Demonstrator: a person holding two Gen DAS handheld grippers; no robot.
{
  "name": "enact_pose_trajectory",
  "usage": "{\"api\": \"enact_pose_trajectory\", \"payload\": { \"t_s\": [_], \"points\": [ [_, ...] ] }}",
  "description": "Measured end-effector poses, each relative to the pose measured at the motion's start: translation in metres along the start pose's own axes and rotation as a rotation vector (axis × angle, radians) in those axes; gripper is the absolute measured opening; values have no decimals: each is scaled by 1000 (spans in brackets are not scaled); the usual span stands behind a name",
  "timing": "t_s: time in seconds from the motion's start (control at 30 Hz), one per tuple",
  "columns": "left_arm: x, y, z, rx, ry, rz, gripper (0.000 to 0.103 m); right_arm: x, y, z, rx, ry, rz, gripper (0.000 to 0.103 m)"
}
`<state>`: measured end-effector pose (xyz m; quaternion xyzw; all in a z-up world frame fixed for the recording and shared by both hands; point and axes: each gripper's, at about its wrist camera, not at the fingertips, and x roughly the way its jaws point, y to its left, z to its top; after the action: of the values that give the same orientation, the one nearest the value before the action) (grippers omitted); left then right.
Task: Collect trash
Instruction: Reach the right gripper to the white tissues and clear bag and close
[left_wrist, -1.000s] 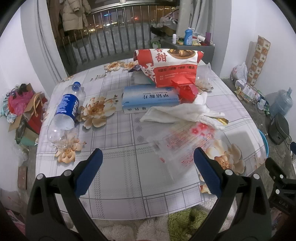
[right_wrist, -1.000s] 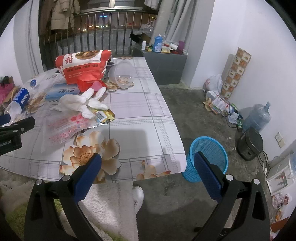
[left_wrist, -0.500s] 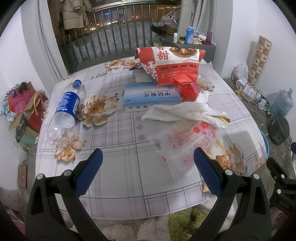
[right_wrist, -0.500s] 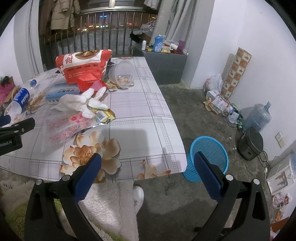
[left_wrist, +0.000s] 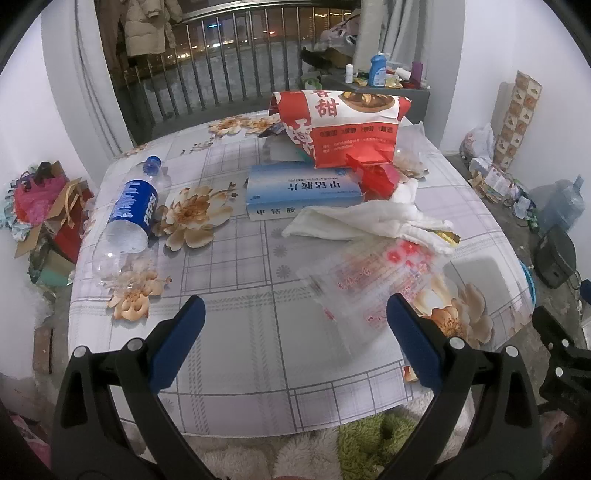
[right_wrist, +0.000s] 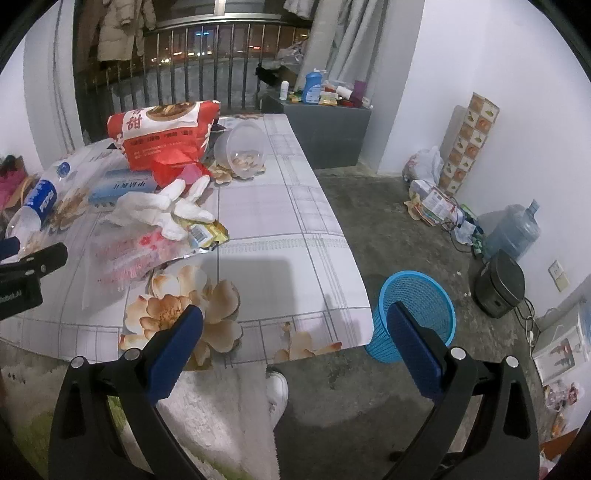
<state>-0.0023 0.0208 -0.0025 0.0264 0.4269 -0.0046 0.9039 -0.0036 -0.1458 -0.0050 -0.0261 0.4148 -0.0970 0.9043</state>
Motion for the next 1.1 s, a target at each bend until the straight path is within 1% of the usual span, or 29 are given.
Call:
{"api": "enact_pose_trajectory", "payload": {
  "t_s": [0.13, 0.33, 0.47, 0.57, 0.63, 0.67, 0.7, 0.77, 0.8, 0.87, 0.93, 1.03, 1.1],
  "points": [
    [1, 6, 3, -15, -10, -24, 94, 4, 3, 5, 24, -6, 6, 97],
    [9, 21, 12, -48, -31, -84, 94, 9, 12, 17, 71, -30, 70, 97],
    [18, 41, 23, -86, -61, -116, 94, 13, 24, 29, 69, -58, 110, 97],
    [26, 58, 31, -102, -90, -169, 94, 19, 37, 40, 45, -81, 152, 97],
    [32, 67, 36, -90, -104, -260, 94, 24, 47, 48, 9, -95, 180, 97],
    [36, 72, 37, -82, -109, -344, 94, 28, 56, 54, -25, -108, 207, 94],
    [39, 74, 37, -78, -104, -373, 94, 30, 62, 57, -44, -114, 221, 93],
    [47, 74, 39, -59, -84, -362, 94, 37, 76, 65, -105, -133, 257, 88],
    [51, 74, 38, -47, -76, -368, 94, 41, 83, 69, -140, -142, 284, 87],
    [57, 72, 36, -25, -54, -406, 94, 50, 97, 75, -203, -147, 331, 83],
    [61, 72, 33, -8, -38, -436, 94, 57, 108, 80, -261, -149, 367, 81],
    [66, 68, 32, 27, -29, -455, 94, 75, 125, 88, -351, -128, 425, 81],
    [68, 66, 29, 46, -17, -469, 94, 85, 133, 90, -387, -101, 432, 80]
  ]
}}
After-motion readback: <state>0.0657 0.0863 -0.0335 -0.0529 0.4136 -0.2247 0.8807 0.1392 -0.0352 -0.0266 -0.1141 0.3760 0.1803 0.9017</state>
